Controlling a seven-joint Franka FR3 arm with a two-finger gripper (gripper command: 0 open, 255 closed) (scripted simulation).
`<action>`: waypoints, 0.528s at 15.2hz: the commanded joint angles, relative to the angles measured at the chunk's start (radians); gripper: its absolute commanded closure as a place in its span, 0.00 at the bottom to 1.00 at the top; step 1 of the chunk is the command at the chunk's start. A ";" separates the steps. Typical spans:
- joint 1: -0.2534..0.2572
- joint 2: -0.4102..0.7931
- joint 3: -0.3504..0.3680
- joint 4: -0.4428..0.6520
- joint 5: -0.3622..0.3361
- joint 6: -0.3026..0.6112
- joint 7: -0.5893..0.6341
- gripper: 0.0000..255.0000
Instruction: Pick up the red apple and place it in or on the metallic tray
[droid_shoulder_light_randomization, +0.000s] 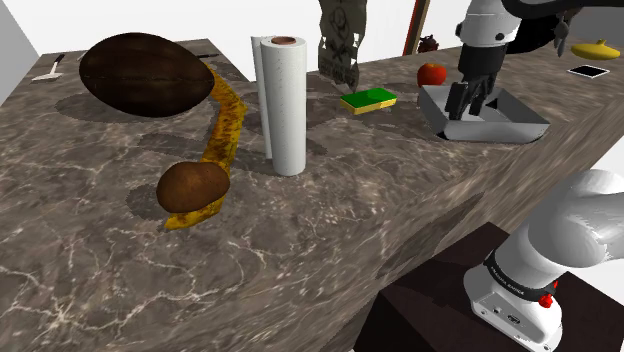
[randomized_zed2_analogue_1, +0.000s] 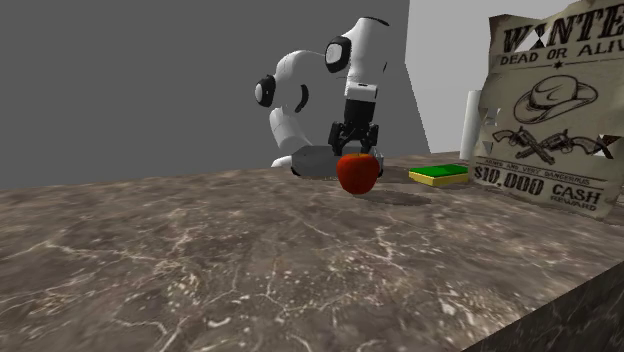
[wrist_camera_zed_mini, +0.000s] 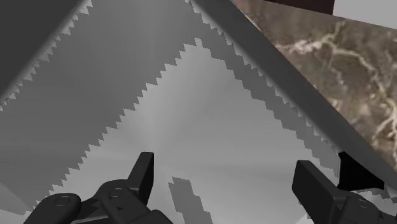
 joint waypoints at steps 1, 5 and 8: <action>0.000 0.000 0.000 0.000 0.000 0.000 0.000 0.00; -0.034 0.094 -0.043 0.081 -0.030 0.071 -0.010 0.00; -0.055 0.163 -0.074 0.149 -0.046 0.116 -0.017 0.00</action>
